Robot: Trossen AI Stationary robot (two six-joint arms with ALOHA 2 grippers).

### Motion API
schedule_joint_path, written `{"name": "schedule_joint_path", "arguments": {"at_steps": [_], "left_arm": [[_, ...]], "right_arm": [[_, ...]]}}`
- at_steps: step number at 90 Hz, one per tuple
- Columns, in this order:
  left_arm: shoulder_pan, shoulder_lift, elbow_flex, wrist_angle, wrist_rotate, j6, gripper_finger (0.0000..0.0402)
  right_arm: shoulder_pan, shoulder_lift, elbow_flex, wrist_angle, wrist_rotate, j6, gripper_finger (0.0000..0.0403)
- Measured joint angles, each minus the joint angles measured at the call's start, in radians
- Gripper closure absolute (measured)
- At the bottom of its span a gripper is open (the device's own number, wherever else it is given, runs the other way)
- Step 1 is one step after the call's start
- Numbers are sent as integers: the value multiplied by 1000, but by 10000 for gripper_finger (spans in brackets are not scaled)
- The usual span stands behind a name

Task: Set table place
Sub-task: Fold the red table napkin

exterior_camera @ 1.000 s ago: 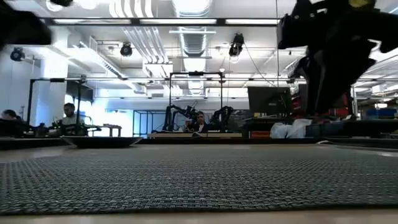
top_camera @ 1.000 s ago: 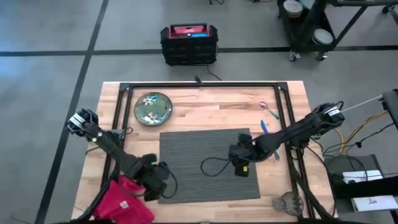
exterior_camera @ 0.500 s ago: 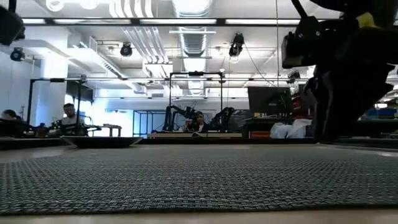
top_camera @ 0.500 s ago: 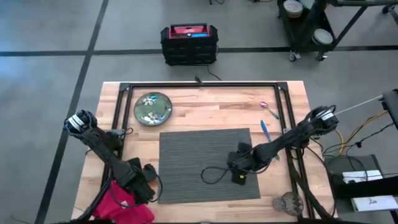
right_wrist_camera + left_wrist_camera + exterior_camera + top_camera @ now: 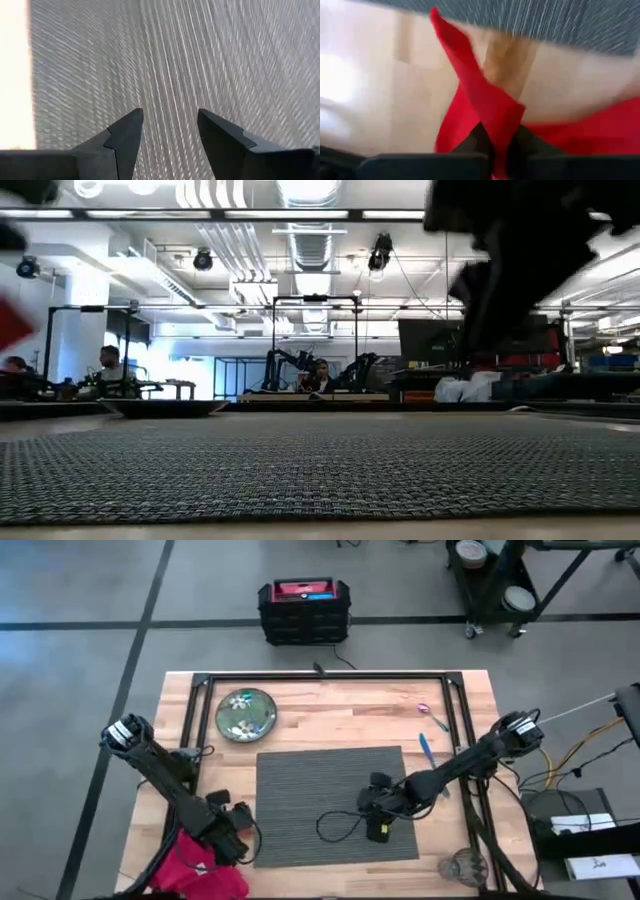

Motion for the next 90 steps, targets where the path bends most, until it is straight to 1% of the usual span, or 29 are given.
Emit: {"name": "schedule_joint_path", "arguments": {"at_steps": [11, 22, 30, 43, 53, 64, 70, 86, 90], "left_arm": [[24, -62, 130, -95, -171, 25, 401], [65, -124, 223, -118, -325, 118, 401], [108, -160, 281, -119, -408, 201, 401], [172, -195, 374, -115, -535, 319, 401], [225, -205, 420, -110, -549, 379, 401], [277, -206, 423, -112, -549, 409, 401], [305, -199, 419, -113, -551, 429, 401], [355, -160, 414, -113, -559, 486, 402], [365, -152, 414, -112, -561, 491, 402]], "right_arm": [[-26, -15, 85, 3, 61, -153, 222], [-68, -18, 159, 1, 70, -286, 222], [-101, -28, 204, -6, 68, -354, 222], [-136, -51, 270, -27, 57, -410, 222], [-152, -50, 275, 42, 19, -390, 222], [-155, 1, 251, 150, -55, -278, 222], [-148, 44, 242, 214, -55, -231, 222], [-137, 177, 241, 448, -55, -138, 222], [-135, 203, 241, 475, -56, -105, 222]]}}
